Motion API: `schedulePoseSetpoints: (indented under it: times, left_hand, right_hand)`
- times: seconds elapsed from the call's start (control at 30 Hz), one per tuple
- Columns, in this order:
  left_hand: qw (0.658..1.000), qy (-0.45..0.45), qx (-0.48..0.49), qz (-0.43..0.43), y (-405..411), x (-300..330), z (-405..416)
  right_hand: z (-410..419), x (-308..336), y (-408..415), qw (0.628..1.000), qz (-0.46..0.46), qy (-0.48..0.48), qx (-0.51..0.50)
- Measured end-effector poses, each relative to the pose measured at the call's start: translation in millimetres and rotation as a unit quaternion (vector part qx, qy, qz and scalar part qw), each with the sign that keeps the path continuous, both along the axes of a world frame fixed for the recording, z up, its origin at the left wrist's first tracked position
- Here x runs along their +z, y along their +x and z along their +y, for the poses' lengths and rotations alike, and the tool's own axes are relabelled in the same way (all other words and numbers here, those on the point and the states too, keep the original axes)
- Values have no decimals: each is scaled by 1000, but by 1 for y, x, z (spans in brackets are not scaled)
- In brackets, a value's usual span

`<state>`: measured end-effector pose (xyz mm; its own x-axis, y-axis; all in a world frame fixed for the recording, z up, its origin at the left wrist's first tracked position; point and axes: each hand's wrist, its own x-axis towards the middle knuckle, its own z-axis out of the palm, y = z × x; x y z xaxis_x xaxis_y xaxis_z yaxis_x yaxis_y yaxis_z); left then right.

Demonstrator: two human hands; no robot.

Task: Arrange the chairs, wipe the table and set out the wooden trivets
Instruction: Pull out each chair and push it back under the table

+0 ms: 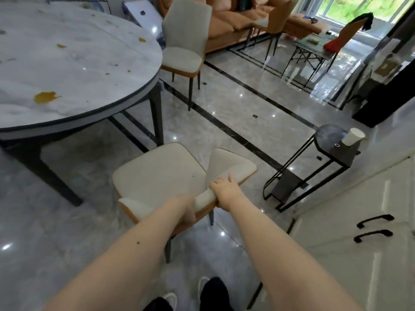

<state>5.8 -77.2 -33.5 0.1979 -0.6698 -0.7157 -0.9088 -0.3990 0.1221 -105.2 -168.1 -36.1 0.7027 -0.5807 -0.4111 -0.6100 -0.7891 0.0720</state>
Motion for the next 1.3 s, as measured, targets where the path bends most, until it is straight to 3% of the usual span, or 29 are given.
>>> schedulePoseSetpoints:
  times: [0.17,0.33,0.67,1.03,1.3]
  left_hand:
    - [996,76,37,-7,-2,10,-10]
    - [993,66,98,-7,-8,10,-6]
    - [989,71,128,-18,6,12,-11]
    - [985,97,142,-20,64,21,-21]
    - [979,58,197,-4,120,12,-25]
  right_hand:
    - [-24,-7,9,992,43,14,119]
    - [-35,-7,15,976,86,52,192]
    - [-50,-1,38,947,104,22,304]
    - [-64,3,103,930,103,-12,351]
    - [-75,-9,166,928,96,-31,358]
